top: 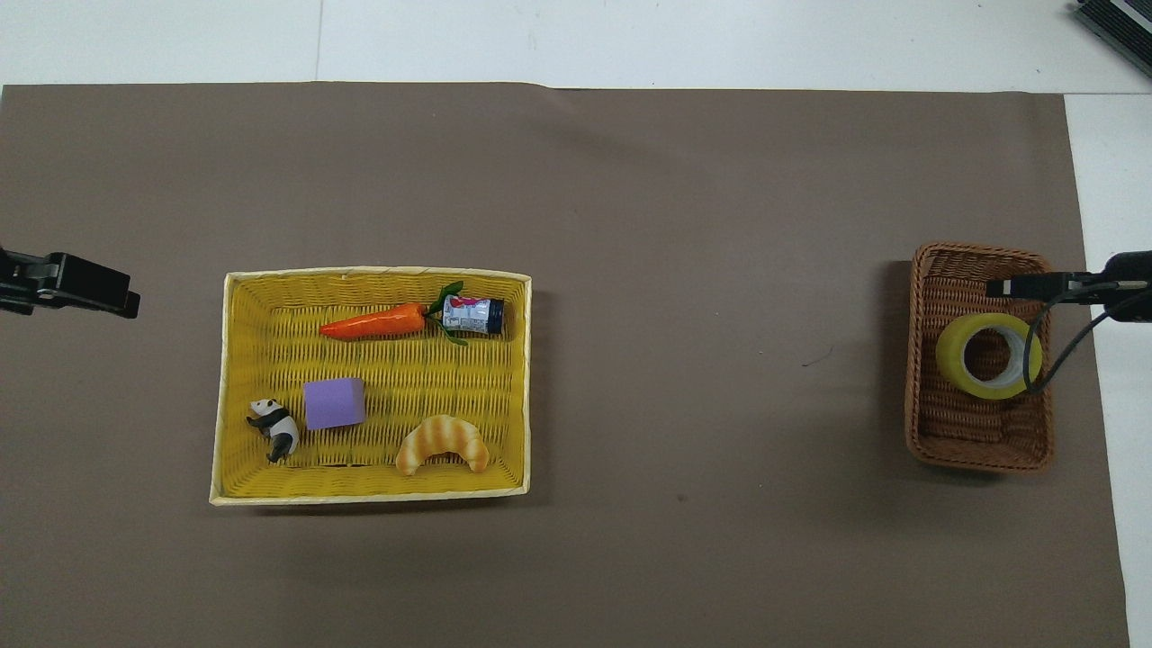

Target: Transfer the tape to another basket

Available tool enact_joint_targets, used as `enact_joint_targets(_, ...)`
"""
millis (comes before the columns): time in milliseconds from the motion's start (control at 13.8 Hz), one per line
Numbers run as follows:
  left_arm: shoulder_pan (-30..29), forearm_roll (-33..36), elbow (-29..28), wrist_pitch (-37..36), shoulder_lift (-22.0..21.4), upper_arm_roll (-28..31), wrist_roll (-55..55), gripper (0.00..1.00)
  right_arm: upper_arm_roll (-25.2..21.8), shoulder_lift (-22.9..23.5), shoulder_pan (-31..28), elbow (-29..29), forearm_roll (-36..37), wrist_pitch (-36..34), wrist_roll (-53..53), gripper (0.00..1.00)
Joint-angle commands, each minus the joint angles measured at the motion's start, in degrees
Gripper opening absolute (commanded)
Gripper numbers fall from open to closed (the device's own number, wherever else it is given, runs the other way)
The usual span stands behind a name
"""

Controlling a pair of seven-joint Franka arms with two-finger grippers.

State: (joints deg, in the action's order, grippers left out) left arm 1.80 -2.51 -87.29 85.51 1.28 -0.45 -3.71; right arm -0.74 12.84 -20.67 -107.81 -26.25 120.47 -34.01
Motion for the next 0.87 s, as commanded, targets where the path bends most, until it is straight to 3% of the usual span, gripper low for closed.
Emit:
enact_joint_targets(0, 0.22, 0.57, 0.28, -0.79, -0.41, 0.36, -0.60, 1.00, 0.57, -2.90, 0.45, 1.63, 2.76, -0.94, 1.14, 1.00)
enact_joint_targets(218, 0.22, 0.57, 0.28, -0.79, -0.41, 0.36, -0.60, 1.00, 2.06, -4.05, 0.80, 4.36, 9.89, -2.95, 5.79, 1.00)
enact_joint_targets(509, 0.22, 0.57, 0.28, -0.79, -0.41, 0.36, -0.60, 1.00, 2.15, -9.84, 9.04, 4.45, 23.23, -7.86, 21.66, 1.00)
enact_joint_targets(799, 0.22, 0.57, 0.28, -1.05, -0.41, 0.36, -0.60, 1.00, 2.15, -15.03, 15.82, 4.10, 26.69, -14.72, 34.42, 1.00)
